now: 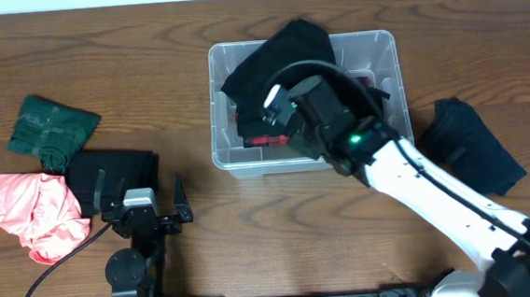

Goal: Pack container
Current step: 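Grasp the black garment with the right gripper and carry it over the bin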

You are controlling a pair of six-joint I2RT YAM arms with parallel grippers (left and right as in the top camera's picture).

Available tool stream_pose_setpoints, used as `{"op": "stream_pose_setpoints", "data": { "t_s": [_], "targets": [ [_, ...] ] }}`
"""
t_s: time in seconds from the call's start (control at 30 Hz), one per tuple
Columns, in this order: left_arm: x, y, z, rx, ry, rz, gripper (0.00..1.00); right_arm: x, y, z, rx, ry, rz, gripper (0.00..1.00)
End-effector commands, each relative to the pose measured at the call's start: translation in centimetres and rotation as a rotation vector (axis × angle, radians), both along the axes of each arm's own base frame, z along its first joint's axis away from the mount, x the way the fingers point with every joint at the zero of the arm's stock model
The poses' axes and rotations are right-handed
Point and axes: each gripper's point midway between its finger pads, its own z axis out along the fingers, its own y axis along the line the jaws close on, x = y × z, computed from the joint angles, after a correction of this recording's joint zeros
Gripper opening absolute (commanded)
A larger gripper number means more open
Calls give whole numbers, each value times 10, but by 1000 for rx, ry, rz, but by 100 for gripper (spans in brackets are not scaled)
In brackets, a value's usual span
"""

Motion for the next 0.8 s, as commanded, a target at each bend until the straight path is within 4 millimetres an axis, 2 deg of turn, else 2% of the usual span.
{"op": "stream_pose_setpoints", "data": {
  "t_s": [0.0, 0.17, 0.23, 0.37, 0.53, 0.77],
  "targets": [
    [-1, 0, -16, 13, 52, -2, 98, 21, -28, 48, 74, -125, -151, 39],
    [-1, 0, -16, 12, 52, -2, 98, 38, -25, 79, 174, -234, -183, 55],
    [-1, 0, -16, 12, 52, -2, 98, 44, -23, 86, 242, -252, -223, 52],
    [-1, 0, -16, 13, 52, -2, 98, 60, -20, 87, 439, -227, -368, 35],
    [-1, 0, -16, 12, 52, -1, 98, 85, -9, 50, 495, -183, -423, 30],
    [-1, 0, -16, 12, 52, -2, 98, 117, 6, -20, 469, -161, -440, 30]
  ]
}}
